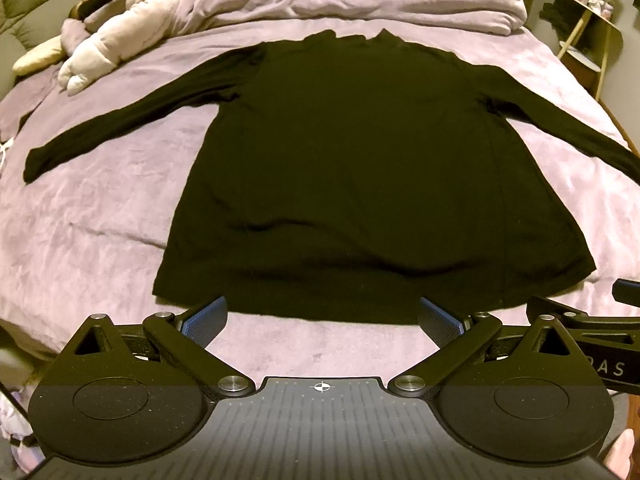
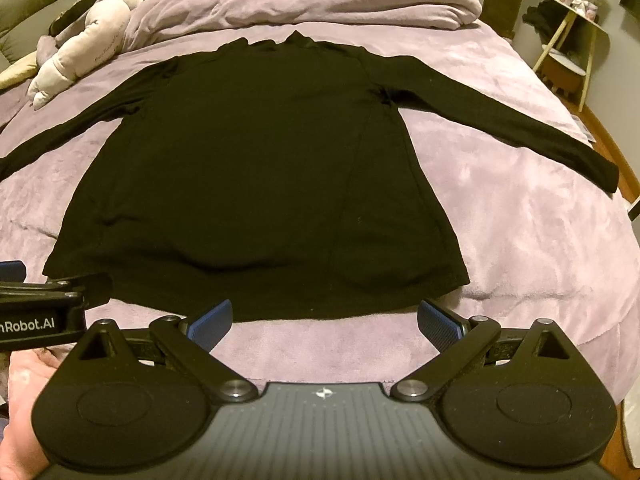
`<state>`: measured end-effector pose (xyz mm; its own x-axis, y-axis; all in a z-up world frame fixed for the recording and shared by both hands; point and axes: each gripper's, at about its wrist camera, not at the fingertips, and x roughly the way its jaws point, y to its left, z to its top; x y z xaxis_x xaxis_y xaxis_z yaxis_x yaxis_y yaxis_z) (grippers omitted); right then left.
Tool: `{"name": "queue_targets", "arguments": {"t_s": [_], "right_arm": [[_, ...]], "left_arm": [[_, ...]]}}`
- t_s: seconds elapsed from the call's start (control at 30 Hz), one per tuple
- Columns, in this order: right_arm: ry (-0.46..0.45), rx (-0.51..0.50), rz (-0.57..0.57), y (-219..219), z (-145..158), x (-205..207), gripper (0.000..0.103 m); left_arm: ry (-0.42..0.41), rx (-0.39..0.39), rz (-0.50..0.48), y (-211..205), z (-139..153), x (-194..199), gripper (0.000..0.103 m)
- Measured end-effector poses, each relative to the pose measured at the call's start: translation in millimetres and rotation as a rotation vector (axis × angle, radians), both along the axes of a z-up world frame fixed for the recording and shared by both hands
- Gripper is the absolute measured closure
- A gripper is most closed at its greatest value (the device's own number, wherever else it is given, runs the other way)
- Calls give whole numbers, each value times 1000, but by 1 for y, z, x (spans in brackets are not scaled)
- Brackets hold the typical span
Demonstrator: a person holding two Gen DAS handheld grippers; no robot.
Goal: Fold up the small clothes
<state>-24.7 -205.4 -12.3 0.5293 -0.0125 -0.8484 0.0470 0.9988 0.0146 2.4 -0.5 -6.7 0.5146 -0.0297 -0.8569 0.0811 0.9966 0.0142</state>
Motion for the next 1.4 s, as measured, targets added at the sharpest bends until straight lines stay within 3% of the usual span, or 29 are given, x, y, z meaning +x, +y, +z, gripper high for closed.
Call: {"name": "queue_targets", "arguments": {"t_s": [0.67, 1.0, 1.1, 1.2, 1.3, 1.4], "right_arm": [[-9, 16, 6, -3, -4, 1, 4], [-4, 98, 35, -7, -12, 6, 4], [-39, 158, 40, -13, -12, 8, 4], [-109, 290, 26, -35, -13, 13, 4], [-242, 402, -71, -78, -18, 19, 4], [-281, 394, -202, -133, -27, 40, 4]], "left_arm": [[32, -4, 11, 2, -9, 7, 0], [68, -8, 12, 1, -20, 16, 0], [80, -13, 13, 2, -25, 22, 0], [88, -22, 20, 4, -32, 33, 0], [84, -23, 38, 8, -41, 50, 0], [66, -42, 78, 15, -50, 73, 0]]}}
